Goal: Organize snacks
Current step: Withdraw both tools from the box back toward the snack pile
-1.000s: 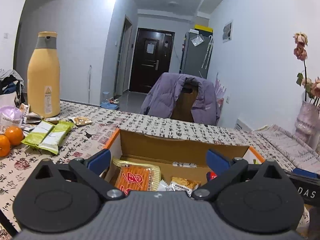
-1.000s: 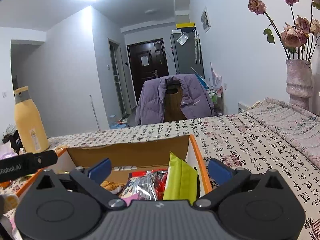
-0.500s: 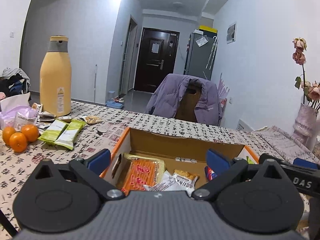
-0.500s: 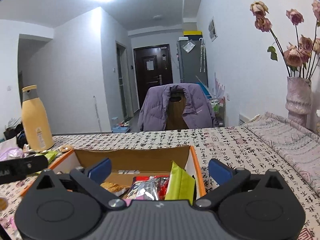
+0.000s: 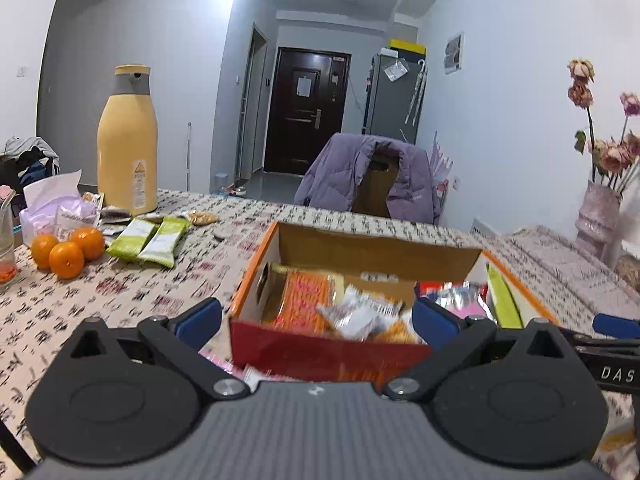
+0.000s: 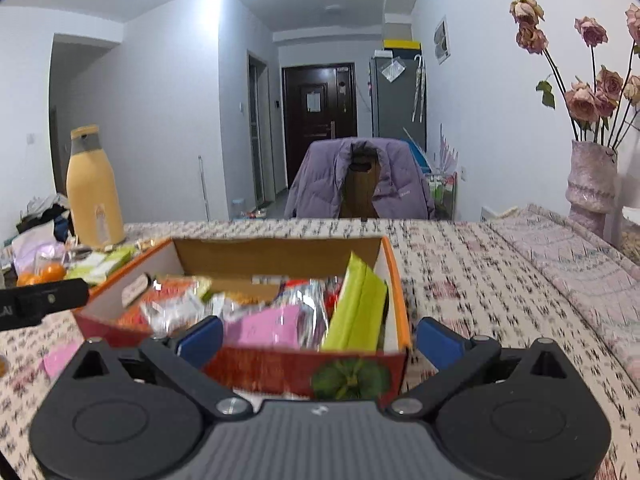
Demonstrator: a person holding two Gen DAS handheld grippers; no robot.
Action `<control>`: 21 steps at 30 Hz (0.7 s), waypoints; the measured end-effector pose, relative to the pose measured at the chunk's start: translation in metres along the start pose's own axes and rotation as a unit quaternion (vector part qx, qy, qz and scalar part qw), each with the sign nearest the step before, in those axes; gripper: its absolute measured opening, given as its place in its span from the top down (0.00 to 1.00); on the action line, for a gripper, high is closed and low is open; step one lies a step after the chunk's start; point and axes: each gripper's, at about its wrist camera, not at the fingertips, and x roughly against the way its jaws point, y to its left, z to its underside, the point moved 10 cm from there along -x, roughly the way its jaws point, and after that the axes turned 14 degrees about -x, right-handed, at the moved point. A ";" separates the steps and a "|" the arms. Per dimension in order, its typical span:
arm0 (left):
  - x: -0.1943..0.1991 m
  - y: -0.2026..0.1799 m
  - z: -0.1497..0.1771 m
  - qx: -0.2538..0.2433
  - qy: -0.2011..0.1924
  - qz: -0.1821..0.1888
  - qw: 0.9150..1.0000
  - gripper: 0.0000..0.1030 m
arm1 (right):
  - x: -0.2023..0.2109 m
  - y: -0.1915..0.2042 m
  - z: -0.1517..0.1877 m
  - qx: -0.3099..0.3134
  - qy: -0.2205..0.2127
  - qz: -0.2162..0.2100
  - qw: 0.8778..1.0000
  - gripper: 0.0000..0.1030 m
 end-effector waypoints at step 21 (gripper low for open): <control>-0.005 0.009 0.067 -0.048 0.026 0.031 0.998 0.00 | 0.019 -0.041 0.066 -0.014 0.064 0.052 0.996 0.00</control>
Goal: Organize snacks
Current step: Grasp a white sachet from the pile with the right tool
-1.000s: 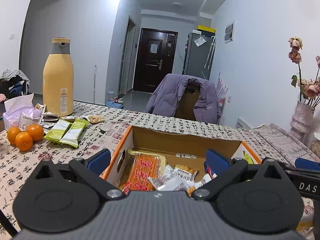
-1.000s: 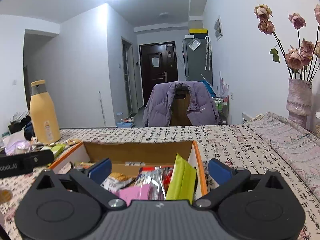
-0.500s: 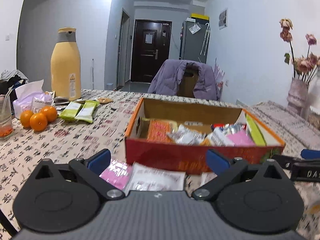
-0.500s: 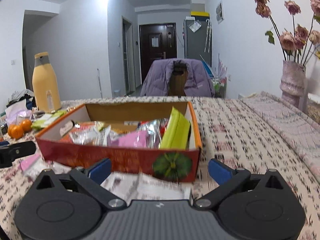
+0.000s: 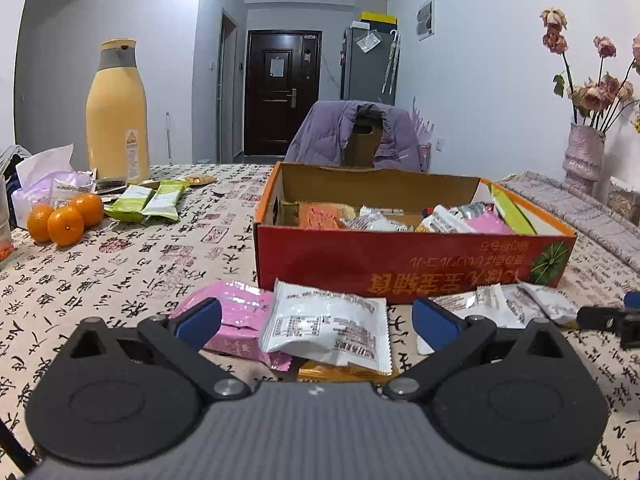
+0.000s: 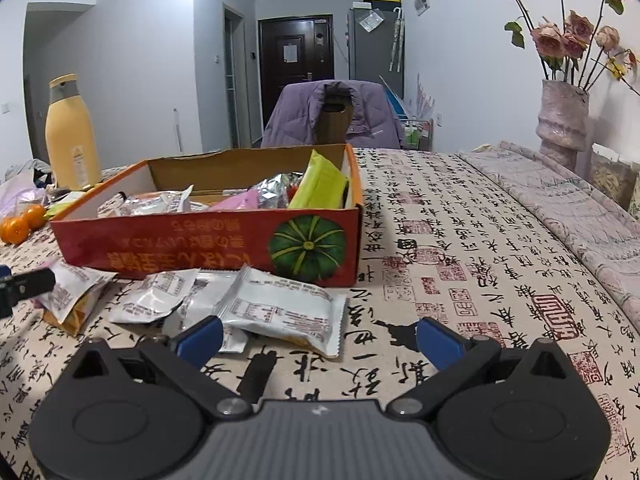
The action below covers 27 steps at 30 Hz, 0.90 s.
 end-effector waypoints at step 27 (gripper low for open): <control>0.007 0.000 0.001 0.015 -0.021 0.021 0.999 0.00 | -0.060 0.005 -0.008 -0.057 0.065 0.008 0.996 0.10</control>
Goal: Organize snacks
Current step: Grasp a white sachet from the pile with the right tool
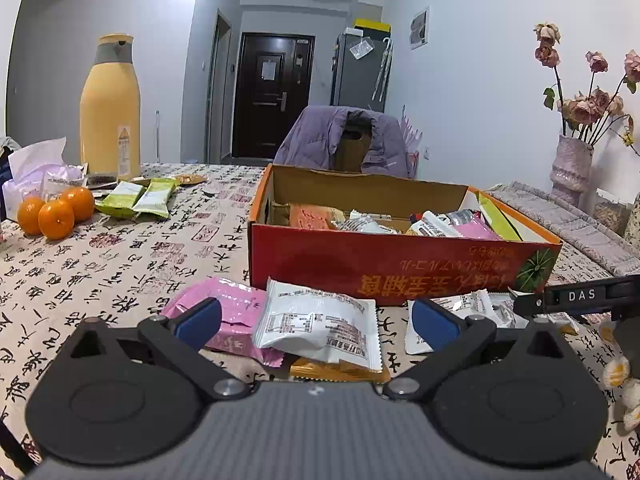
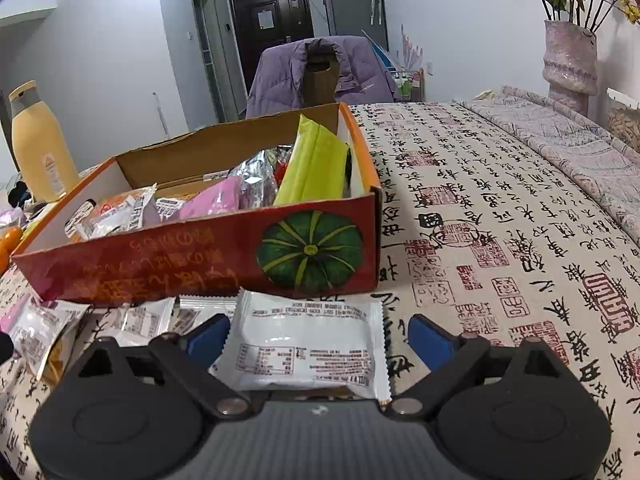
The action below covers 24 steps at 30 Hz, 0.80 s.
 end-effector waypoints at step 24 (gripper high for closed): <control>0.001 0.002 0.001 0.003 -0.002 -0.004 1.000 0.00 | 0.061 -0.004 0.013 0.040 -0.074 -0.031 0.996 0.41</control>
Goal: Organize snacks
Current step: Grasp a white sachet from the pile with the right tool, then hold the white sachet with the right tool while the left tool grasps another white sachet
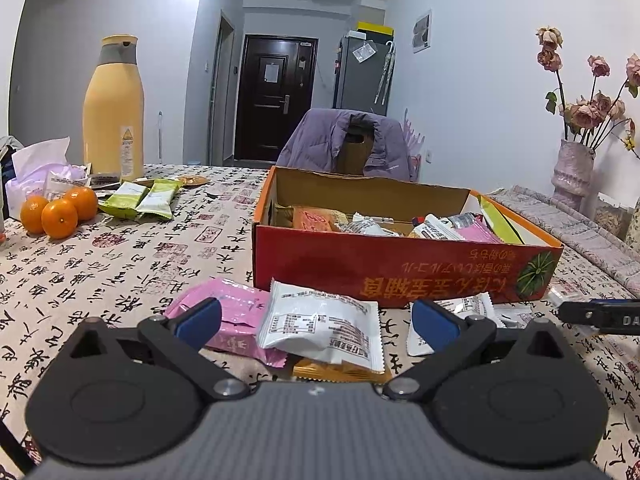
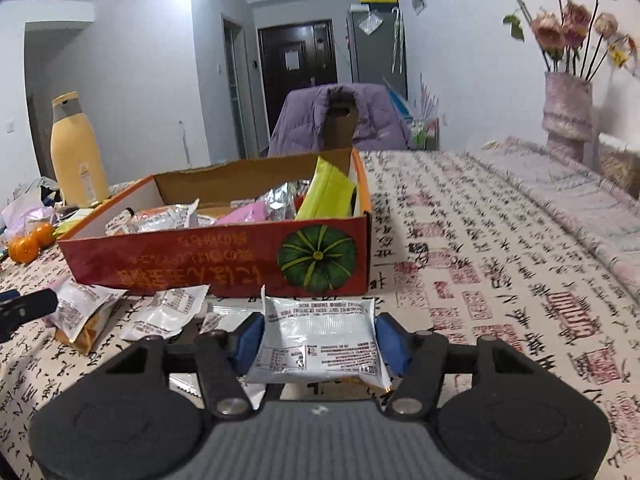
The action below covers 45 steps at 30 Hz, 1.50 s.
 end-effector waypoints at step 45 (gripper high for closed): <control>-0.026 -0.011 -0.006 -0.095 0.066 -0.010 0.993 0.59 | 0.026 -0.002 0.006 -0.014 -0.023 -0.011 1.000 0.41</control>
